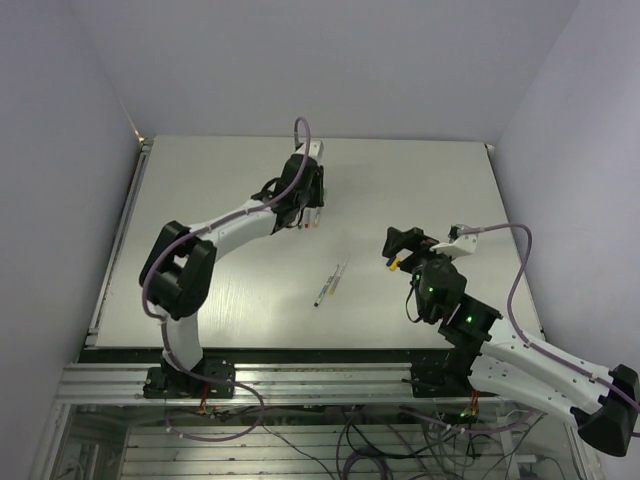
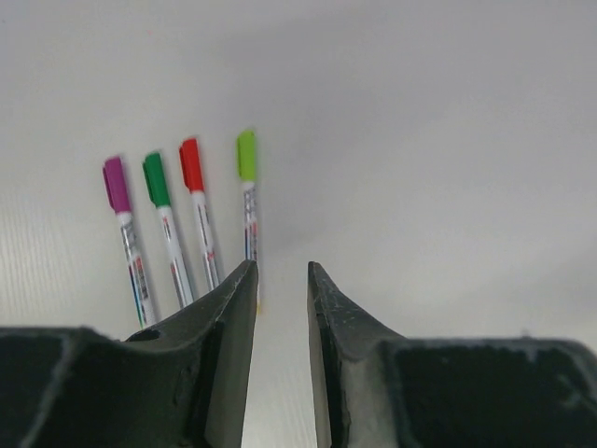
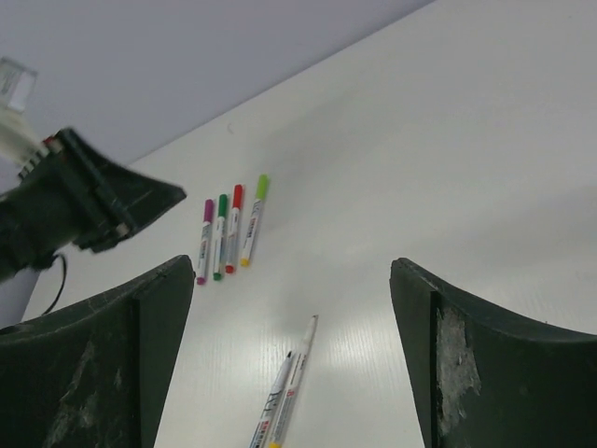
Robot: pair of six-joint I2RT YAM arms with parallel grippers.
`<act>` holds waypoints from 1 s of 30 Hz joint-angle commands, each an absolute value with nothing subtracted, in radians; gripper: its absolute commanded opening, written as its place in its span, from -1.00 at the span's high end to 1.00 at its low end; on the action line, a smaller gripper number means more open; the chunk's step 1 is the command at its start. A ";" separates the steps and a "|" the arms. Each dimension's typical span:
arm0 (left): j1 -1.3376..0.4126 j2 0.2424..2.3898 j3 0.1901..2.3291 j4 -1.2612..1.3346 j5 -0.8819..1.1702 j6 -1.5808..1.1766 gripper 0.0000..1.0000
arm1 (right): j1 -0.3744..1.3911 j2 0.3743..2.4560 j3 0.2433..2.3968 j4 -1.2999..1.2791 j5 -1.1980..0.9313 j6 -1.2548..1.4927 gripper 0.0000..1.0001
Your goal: Insert the pens into the pen caps
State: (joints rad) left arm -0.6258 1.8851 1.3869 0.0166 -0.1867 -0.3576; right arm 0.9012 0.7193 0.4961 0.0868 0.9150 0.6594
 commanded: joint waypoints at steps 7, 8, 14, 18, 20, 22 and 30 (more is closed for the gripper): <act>-0.760 1.623 1.076 0.057 -0.244 -0.274 0.24 | 0.768 0.789 0.519 -0.001 0.910 0.674 -0.54; -0.774 1.600 1.050 0.050 -0.248 -0.263 0.24 | 0.725 0.807 0.526 -0.013 0.856 0.685 -0.52; -0.860 1.486 0.926 -0.030 -0.321 -0.262 0.25 | 0.506 0.920 0.531 -0.026 0.622 0.720 -0.37; -0.915 1.450 0.869 -0.068 -0.338 -0.290 0.23 | 0.503 0.991 0.554 -0.044 0.627 0.717 -0.33; -0.945 1.447 0.849 -0.075 -0.338 -0.300 0.21 | 0.503 1.024 0.569 -0.057 0.629 0.723 -0.32; -0.974 1.447 0.821 -0.074 -0.342 -0.313 0.11 | 0.503 1.047 0.580 -0.066 0.626 0.724 -0.31; -1.014 1.471 0.774 -0.063 -0.306 -0.325 -0.05 | 0.502 1.115 0.604 -0.044 0.599 0.705 -0.24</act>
